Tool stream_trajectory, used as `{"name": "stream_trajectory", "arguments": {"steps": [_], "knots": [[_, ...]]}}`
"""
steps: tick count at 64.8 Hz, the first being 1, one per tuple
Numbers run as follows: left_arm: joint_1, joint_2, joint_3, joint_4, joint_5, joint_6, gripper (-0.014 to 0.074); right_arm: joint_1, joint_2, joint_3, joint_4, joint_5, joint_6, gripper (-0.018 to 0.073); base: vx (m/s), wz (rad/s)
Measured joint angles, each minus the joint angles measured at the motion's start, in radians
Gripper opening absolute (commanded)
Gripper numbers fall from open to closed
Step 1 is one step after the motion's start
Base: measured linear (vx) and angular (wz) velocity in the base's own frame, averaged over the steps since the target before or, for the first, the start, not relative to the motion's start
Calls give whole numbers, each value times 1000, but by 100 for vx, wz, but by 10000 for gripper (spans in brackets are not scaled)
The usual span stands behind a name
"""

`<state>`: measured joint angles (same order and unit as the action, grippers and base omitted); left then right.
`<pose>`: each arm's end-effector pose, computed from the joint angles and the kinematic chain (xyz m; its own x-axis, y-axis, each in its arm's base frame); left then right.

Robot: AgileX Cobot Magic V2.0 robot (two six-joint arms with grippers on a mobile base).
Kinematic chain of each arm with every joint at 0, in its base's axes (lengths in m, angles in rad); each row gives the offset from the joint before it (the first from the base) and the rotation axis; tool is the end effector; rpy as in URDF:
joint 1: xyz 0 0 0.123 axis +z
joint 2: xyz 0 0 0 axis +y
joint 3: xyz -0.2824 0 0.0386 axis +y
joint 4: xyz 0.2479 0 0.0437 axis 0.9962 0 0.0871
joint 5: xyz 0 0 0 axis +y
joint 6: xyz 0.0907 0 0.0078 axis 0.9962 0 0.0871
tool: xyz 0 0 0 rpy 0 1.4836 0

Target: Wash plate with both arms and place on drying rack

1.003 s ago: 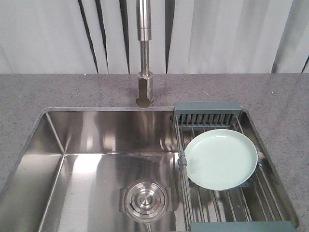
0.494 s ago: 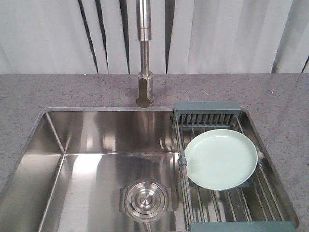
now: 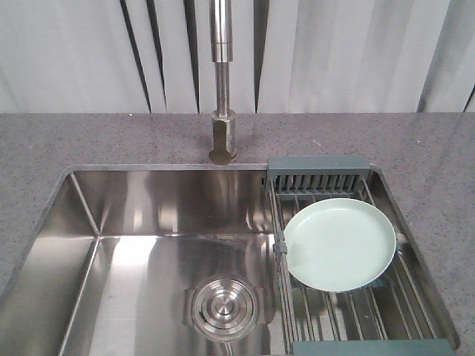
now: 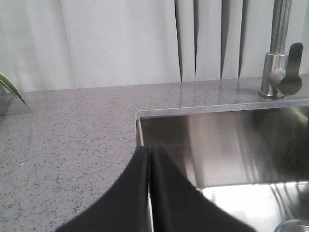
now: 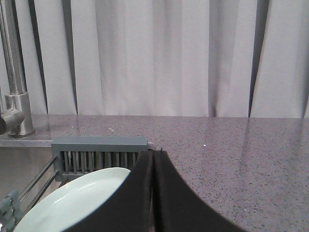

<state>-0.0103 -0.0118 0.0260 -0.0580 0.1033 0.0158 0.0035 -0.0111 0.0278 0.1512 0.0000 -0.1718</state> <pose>0.0566 -0.0011 0.1956 -0.0308 -0.0416 -0.9987 0.0150 0.9990 -0.0420 0.0566 0.0002 0.2043 0.0705 -0.0204 -0.9973 -0.0020 0.9998 -0.0205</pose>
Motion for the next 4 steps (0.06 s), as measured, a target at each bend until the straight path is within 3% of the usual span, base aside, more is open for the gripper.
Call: {"name": "stream_trajectory", "arguments": {"steps": [4], "knots": [[0, 0, 0, 0, 0, 0, -6, 0, 0, 0, 0, 0, 0, -6, 0, 0]]}}
